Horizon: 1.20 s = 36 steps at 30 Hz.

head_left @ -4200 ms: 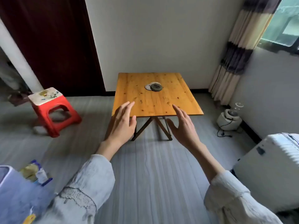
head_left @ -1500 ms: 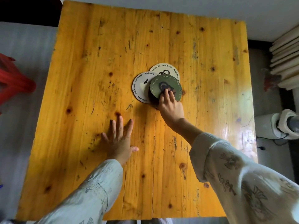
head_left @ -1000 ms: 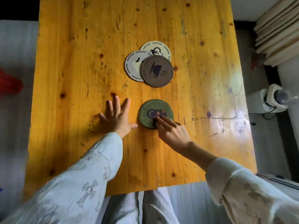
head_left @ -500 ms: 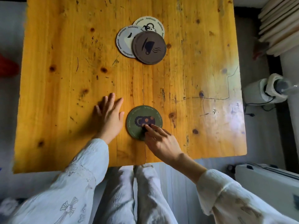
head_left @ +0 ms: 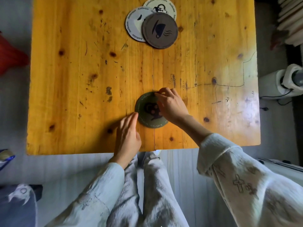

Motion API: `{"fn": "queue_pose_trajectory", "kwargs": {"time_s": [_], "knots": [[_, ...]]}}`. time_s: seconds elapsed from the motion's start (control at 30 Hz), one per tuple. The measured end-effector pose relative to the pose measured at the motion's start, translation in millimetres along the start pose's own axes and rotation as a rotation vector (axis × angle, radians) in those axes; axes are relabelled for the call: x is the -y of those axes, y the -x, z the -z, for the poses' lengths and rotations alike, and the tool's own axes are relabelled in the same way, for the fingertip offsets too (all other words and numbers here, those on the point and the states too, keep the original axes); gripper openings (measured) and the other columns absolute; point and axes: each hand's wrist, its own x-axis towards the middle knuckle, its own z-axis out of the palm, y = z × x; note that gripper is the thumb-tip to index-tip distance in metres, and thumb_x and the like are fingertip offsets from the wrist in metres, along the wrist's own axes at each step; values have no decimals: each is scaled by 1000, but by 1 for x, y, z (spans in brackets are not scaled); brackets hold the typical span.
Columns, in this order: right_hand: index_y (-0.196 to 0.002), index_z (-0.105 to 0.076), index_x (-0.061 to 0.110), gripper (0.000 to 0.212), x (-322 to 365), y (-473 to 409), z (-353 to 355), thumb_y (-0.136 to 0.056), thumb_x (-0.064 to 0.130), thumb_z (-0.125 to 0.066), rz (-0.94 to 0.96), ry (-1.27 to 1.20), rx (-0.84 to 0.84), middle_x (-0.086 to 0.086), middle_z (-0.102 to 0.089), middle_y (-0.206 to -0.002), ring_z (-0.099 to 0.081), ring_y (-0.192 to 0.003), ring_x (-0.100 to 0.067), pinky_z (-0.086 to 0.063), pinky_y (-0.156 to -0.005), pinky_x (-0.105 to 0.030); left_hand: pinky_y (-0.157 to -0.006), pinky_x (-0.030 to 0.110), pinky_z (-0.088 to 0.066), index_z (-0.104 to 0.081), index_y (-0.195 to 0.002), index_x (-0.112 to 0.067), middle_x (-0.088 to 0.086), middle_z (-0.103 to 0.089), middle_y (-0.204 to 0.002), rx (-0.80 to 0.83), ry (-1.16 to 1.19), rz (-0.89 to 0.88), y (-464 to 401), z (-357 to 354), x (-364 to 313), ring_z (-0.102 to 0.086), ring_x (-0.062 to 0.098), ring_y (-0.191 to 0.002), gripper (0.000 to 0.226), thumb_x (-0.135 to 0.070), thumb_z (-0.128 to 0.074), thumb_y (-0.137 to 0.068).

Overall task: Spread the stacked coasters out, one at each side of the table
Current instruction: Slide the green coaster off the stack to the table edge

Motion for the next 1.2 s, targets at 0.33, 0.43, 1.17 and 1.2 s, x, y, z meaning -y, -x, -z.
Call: {"fn": "queue_pose_trajectory", "kwargs": {"time_s": [0.33, 0.43, 1.17, 1.2], "knots": [[-131, -46, 3, 41, 17, 55, -25, -90, 6, -47, -169, -195, -77, -20, -52, -125, -47, -106, -38, -43, -93, -44, -110, 23, -21, -35, -136, -14, 7, -36, -147, 86, 272, 100, 13, 13, -5, -27, 18, -137, 55, 8, -36, -86], [-135, -41, 4, 44, 19, 68, -32, -92, 7, -45, -295, -344, -73, -21, -51, -126, -49, -109, -37, -44, -95, -45, -111, 29, -30, -38, -134, -16, 9, -40, -142, 110, 334, 130, 9, 16, -7, -33, 20, -133, 56, 11, -34, -85], [-122, -57, 4, 31, 28, 88, -20, -95, 10, -43, -559, -597, 36, -22, -52, -119, -56, -108, -35, -50, -93, -43, -92, 24, -31, -40, -129, -30, 3, -38, -141, 251, 555, 353, 9, 18, -4, -36, 15, -127, 56, 7, -31, -87], [-122, -57, 3, 31, 28, 88, -19, -95, 10, -43, -571, -609, 33, -22, -52, -119, -56, -108, -35, -50, -94, -44, -93, 24, -31, -39, -129, -29, 3, -38, -141, 258, 553, 348, 9, 18, -3, -36, 15, -127, 56, 8, -31, -87]]}}
